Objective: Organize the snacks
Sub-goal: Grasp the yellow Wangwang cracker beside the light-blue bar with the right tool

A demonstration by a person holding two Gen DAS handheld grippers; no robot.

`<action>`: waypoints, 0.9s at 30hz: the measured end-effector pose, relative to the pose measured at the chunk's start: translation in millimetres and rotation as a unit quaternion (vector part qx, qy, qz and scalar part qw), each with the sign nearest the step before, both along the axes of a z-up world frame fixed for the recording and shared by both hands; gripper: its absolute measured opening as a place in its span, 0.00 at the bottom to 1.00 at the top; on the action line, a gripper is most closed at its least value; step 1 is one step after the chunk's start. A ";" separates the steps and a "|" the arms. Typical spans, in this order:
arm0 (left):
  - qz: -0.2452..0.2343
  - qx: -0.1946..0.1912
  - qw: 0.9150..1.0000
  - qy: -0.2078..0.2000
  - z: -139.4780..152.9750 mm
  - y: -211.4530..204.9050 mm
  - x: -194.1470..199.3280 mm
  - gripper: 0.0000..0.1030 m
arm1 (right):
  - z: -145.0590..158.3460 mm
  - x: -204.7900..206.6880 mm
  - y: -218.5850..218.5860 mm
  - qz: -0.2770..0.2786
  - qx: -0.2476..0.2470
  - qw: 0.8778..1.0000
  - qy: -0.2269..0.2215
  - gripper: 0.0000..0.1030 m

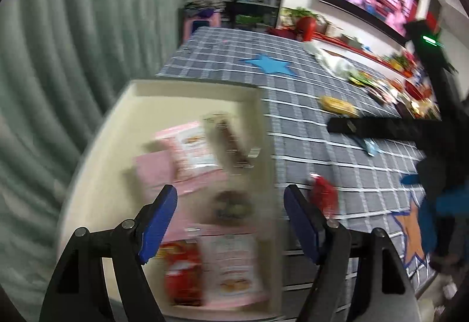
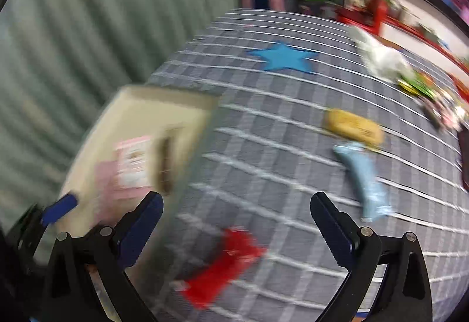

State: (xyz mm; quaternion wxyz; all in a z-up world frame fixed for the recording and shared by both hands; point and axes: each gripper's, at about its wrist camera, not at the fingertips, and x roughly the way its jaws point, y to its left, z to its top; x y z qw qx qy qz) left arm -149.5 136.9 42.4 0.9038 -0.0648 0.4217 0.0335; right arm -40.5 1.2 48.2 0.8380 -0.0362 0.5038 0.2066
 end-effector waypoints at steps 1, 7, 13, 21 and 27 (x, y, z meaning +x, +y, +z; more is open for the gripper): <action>-0.012 0.004 1.000 -0.002 0.1 -10.2 1.6 0.78 | -2.4 9.0 -10.2 -0.019 0.000 1.000 0.005 0.98; -0.092 0.047 0.994 -0.027 -9.7 -86.2 1.2 0.79 | -17.6 65.1 -67.7 -0.126 -0.010 0.992 0.017 0.98; -0.157 0.080 0.980 -0.090 -25.2 -140.7 -2.5 0.80 | -32.8 103.1 -107.2 -0.198 0.025 0.979 0.041 0.98; -0.162 0.017 0.985 -0.061 -45.0 -127.5 14.9 0.81 | -50.0 130.9 -115.2 -0.239 0.031 0.970 0.029 0.98; -0.141 -0.032 0.988 -0.053 -45.1 -113.1 19.6 0.81 | -54.5 156.0 -103.8 -0.225 -0.028 0.973 0.030 0.99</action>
